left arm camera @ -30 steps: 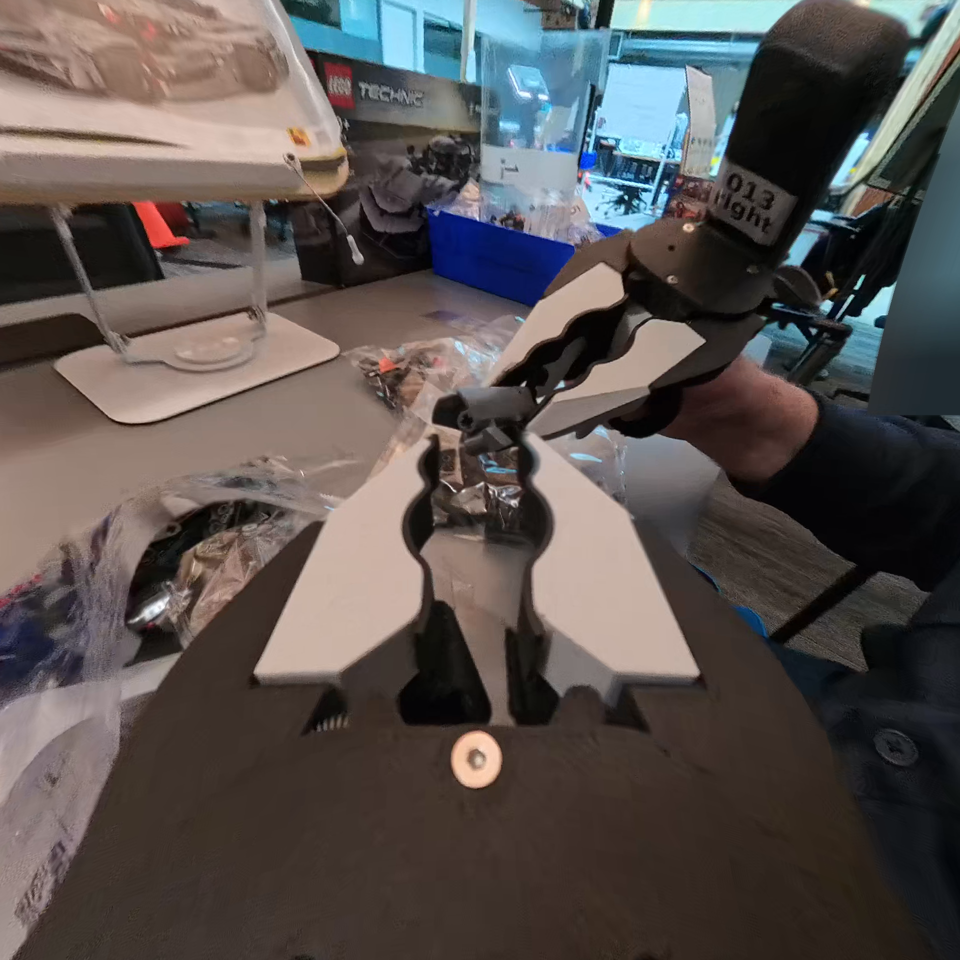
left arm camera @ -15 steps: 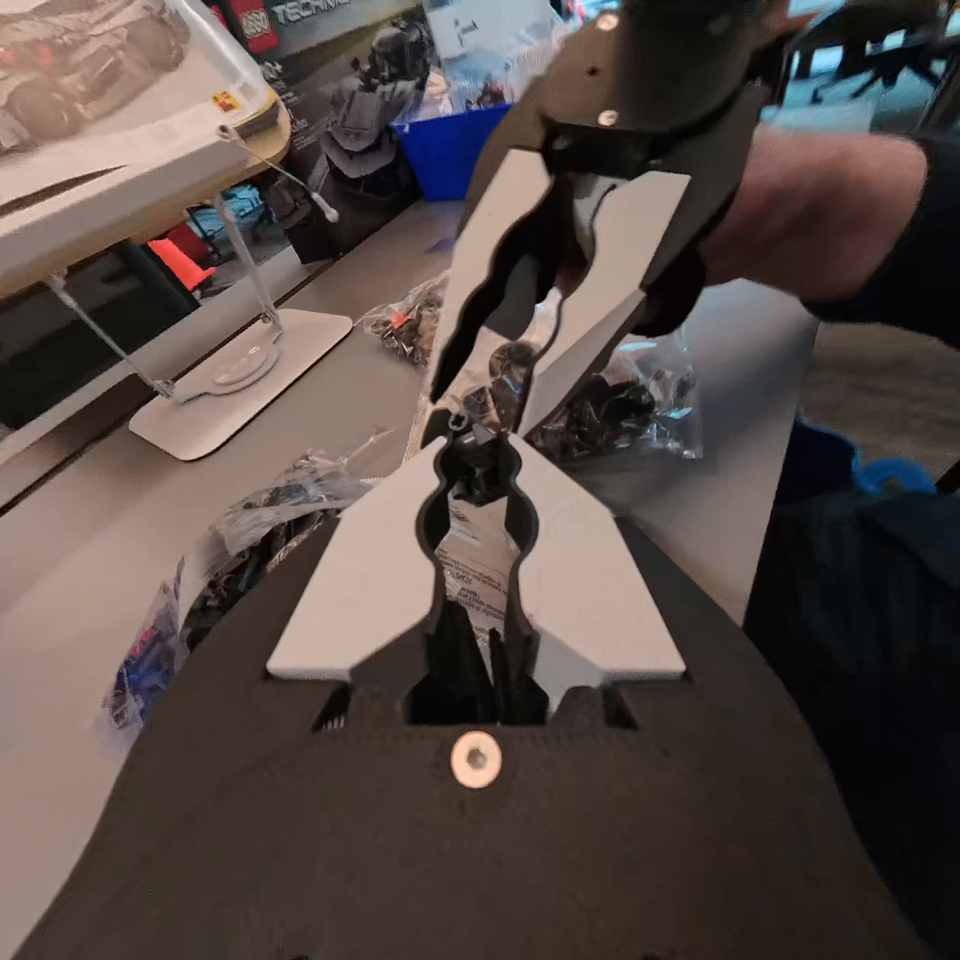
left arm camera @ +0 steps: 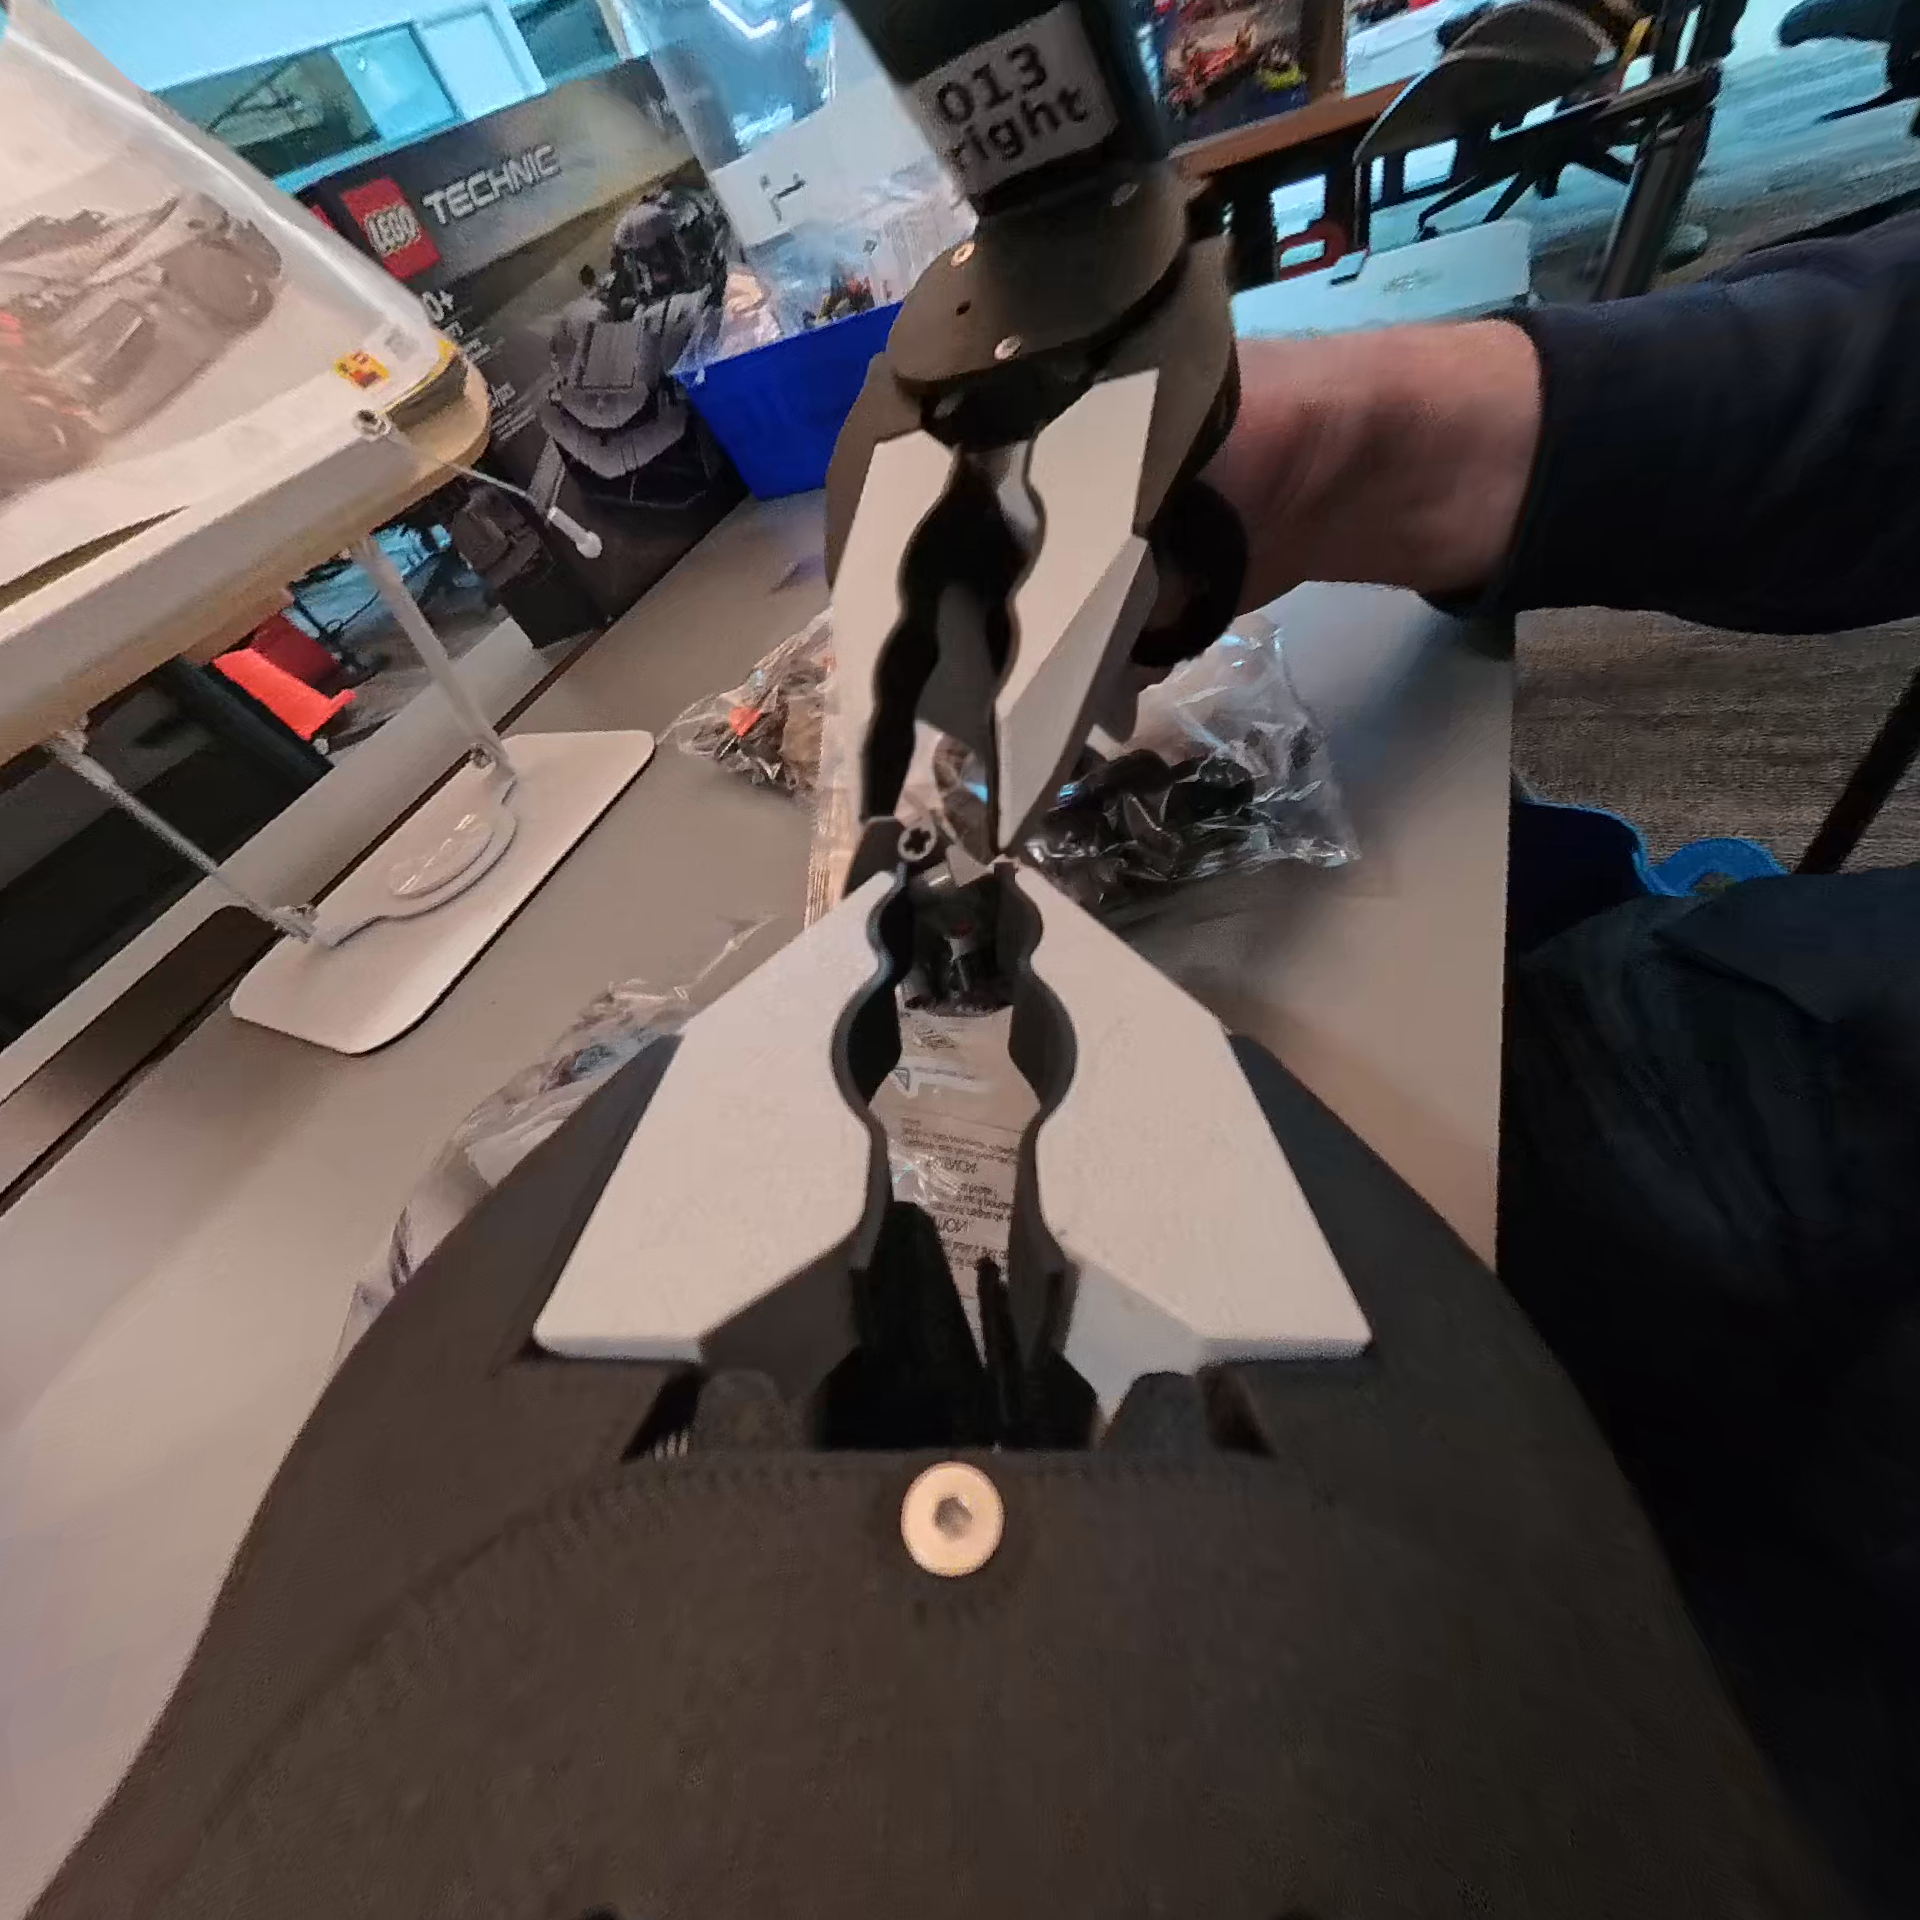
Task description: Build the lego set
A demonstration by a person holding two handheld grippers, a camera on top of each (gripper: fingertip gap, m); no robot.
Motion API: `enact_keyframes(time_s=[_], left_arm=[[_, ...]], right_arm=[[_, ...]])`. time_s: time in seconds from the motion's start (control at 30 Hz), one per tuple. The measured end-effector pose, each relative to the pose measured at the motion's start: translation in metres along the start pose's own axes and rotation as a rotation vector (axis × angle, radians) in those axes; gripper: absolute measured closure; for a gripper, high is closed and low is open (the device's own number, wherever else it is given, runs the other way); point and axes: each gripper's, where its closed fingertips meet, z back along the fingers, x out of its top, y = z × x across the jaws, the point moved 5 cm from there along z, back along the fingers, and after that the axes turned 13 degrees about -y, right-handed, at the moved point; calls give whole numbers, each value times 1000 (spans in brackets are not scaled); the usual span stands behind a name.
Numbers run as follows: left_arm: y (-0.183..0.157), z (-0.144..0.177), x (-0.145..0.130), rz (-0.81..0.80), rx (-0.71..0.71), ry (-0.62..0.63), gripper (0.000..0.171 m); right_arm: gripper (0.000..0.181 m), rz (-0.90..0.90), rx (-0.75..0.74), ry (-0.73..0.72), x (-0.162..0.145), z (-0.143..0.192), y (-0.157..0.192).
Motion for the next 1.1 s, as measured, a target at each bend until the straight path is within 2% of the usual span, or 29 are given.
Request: enact_keyframes(time_s=[0.17,0.23,0.3,0.47,0.63,0.8,1.0,1.1], left_arm=[[-9,0,10,-27,-91,-75,157],[-13,-1,13,-37,-122,-92,157],[-13,-2,13,-36,-132,-91,157],[-4,5,8,-53,-89,-35,158],[0,2,1,-48,-53,32,157],[0,0,2,108,-72,-43,156],[-1,-2,8,209,-90,-115,157],[0,-3,6,209,-76,-96,158]], right_arm=[[134,-36,101,24,-5,-9,8],[147,-53,184,29,-6,-12,16],[152,-62,193,32,-6,-14,16],[154,-63,153,-22,1,-5,9],[154,23,51,19,0,-3,4],[155,83,19,30,1,-2,6],[155,183,-11,33,4,-1,11],[155,206,-33,36,5,1,9]])
